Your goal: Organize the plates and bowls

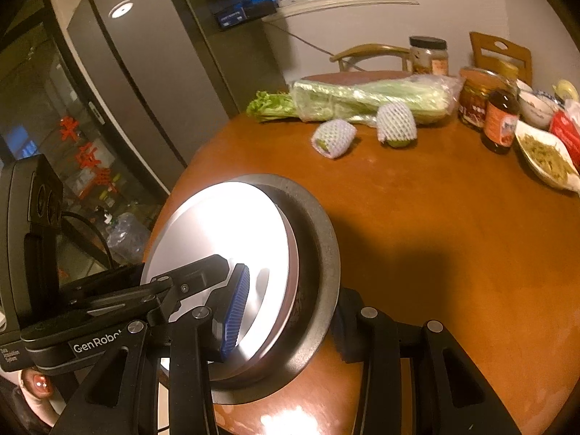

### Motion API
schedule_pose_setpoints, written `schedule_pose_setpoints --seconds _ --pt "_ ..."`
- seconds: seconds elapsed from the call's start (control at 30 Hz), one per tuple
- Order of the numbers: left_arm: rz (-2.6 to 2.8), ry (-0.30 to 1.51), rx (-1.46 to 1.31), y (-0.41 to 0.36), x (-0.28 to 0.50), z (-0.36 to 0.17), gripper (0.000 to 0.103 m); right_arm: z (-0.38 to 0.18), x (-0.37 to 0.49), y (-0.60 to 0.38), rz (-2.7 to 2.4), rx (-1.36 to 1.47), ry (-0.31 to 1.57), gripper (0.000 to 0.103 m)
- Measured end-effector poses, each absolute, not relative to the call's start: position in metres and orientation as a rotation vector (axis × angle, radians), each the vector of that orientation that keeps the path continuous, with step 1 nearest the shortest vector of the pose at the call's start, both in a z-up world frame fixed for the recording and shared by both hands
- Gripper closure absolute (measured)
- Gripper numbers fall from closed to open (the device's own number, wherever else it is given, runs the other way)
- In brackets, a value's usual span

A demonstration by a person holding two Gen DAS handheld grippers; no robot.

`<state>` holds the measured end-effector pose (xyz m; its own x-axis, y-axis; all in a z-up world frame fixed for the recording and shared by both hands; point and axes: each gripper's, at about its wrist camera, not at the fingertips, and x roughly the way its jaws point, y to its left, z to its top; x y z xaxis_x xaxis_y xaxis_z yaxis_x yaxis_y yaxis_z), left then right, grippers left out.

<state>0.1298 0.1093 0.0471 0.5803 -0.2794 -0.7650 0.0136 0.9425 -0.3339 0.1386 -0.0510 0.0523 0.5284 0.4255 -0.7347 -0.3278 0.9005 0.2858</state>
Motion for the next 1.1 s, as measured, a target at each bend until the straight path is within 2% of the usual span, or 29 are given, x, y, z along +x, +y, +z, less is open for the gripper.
schedule_pose_setpoints --seconds 0.4,1.1 --pt "-0.123 0.913 -0.313 0.135 0.143 0.057 0.053 0.064 0.163 -0.025 0.503 0.096 0.879 0.061" --pt "-0.064 0.975 -0.286 0.137 0.159 0.022 0.053 0.025 0.185 -0.014 0.523 0.106 0.972 0.061"
